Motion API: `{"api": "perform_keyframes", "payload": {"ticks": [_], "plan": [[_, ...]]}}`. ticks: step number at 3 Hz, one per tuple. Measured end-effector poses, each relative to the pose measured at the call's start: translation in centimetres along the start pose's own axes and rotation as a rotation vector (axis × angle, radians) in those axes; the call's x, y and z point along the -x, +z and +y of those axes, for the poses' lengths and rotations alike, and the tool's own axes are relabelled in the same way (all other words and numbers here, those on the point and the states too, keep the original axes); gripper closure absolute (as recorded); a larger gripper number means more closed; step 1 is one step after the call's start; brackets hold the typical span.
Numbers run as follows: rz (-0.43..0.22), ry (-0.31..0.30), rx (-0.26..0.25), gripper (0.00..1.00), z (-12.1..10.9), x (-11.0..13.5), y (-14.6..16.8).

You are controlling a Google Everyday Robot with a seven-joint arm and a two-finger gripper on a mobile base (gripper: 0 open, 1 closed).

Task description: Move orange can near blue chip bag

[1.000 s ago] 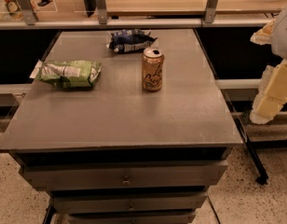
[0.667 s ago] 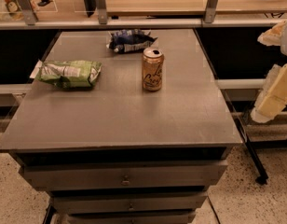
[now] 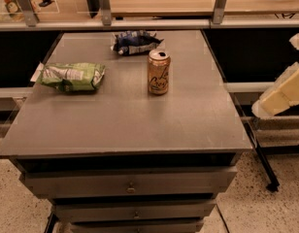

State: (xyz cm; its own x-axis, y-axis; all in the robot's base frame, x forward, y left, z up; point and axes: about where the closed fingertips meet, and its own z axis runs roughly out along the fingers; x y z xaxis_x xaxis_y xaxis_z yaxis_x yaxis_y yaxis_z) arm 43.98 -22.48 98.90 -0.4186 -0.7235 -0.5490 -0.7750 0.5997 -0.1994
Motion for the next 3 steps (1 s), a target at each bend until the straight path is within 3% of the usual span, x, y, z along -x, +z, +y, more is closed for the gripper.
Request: {"api": "perform_keyframes", "payload": {"ticks": [1,2,3], "plan": [[-0.062,0.101,-0.099,0.00,-0.8,0.4,0.3],[-0.124,0.137,-0.109,0.00,-1.4,0.8,1.1],[-0.222,0.097,-0.042,0.00,-2.2,1.5,2.2]]}}
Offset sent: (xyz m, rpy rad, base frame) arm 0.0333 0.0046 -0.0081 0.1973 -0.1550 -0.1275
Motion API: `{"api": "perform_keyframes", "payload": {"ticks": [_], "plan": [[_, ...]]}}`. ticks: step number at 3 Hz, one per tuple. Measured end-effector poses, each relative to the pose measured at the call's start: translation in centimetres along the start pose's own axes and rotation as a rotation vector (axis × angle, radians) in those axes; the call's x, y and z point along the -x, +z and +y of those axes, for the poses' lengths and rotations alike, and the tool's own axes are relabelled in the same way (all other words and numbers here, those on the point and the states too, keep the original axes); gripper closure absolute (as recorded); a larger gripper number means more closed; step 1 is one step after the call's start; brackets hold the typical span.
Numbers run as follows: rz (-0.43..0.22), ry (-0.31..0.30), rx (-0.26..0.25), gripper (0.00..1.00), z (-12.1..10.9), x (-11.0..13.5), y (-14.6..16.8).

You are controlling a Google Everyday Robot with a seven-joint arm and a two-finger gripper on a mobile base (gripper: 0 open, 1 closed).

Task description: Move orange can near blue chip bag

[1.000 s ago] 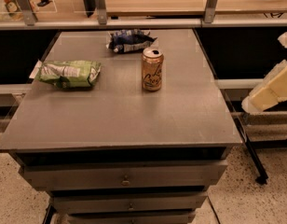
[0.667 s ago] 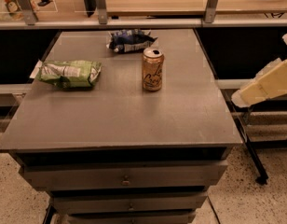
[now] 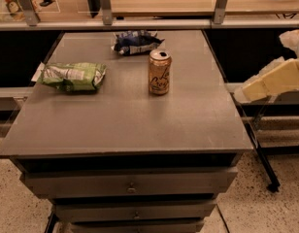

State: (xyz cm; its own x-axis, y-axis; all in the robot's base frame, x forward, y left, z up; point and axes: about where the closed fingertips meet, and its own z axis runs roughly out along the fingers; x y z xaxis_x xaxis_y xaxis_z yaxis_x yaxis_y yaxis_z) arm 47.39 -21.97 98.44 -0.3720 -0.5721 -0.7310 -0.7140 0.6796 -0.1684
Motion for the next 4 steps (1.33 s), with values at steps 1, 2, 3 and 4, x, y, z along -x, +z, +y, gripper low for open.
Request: {"api": "perform_keyframes", "payload": {"ticks": [1,2,3,4], "plan": [[-0.097,-0.079,0.067,0.00,-0.5,0.8,1.2],[-0.214,-0.125,0.109,0.00,-1.0,1.0,2.1],[-0.234,-0.140,0.089,0.00,-1.5,1.2,2.4],[-0.234,-0.141,0.089,0.00,-1.5,1.2,2.4]]}}
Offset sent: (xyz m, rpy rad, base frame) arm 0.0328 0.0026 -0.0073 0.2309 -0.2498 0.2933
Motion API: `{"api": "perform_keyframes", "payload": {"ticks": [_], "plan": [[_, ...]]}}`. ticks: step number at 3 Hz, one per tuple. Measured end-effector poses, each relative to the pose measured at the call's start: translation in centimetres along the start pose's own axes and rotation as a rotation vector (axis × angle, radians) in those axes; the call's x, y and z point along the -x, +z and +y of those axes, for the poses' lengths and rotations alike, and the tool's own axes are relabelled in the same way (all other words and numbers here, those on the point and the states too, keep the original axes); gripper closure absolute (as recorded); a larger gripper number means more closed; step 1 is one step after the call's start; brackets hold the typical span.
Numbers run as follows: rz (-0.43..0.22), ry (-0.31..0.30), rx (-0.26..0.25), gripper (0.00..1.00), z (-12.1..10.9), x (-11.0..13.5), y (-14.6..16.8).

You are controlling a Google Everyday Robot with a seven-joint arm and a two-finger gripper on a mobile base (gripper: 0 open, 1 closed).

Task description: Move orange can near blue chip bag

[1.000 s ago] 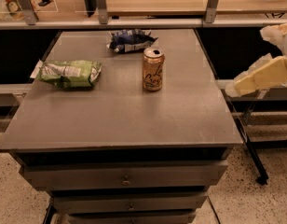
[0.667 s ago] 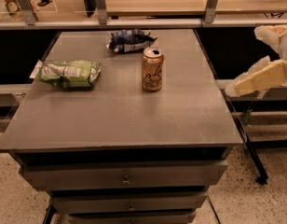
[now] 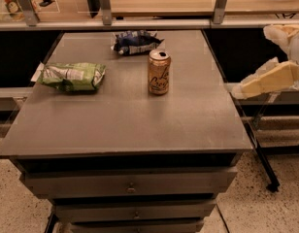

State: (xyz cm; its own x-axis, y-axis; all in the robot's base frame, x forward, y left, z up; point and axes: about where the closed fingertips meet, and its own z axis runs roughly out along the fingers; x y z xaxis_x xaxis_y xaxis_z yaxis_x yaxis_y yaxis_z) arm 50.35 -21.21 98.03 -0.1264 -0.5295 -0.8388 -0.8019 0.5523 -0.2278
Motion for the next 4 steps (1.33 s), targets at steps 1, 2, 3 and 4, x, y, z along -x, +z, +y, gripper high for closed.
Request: {"api": "perform_keyframes", "payload": {"ticks": [1,2,3,4], "plan": [[-0.022,0.046,0.027,0.00,1.8,-0.6,1.3],[-0.095,0.134,0.078,0.00,4.8,-1.2,3.3],[-0.163,0.189,0.141,0.00,7.5,-2.1,5.3],[-0.221,0.198,0.184,0.00,9.1,-2.6,7.5]]}}
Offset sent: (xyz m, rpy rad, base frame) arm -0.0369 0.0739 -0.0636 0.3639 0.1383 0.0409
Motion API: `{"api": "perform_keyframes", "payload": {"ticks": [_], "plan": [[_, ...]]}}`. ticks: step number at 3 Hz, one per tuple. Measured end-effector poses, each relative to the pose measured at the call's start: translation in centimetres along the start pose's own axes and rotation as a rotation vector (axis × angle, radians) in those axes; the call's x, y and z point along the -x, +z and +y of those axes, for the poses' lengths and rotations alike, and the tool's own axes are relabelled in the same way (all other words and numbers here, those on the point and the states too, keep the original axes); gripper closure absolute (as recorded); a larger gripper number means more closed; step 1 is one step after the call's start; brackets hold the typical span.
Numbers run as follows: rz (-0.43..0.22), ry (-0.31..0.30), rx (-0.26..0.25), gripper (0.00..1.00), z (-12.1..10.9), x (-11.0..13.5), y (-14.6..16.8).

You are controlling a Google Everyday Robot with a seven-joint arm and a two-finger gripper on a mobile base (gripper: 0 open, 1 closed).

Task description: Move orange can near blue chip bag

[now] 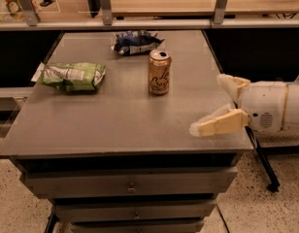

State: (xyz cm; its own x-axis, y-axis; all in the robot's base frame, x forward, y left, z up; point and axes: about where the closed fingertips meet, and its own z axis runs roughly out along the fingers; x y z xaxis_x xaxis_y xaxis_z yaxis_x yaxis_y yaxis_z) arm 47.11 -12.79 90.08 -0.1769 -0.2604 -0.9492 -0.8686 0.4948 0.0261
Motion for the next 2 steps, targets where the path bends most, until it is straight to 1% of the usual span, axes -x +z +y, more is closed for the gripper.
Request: {"api": "perform_keyframes", "payload": {"ticks": [1,2], "plan": [[0.016,-0.023,-0.039,0.00,0.3,-1.1,1.7],[0.039,-0.040,-0.091,0.00,-0.4,-1.8,3.8]]}}
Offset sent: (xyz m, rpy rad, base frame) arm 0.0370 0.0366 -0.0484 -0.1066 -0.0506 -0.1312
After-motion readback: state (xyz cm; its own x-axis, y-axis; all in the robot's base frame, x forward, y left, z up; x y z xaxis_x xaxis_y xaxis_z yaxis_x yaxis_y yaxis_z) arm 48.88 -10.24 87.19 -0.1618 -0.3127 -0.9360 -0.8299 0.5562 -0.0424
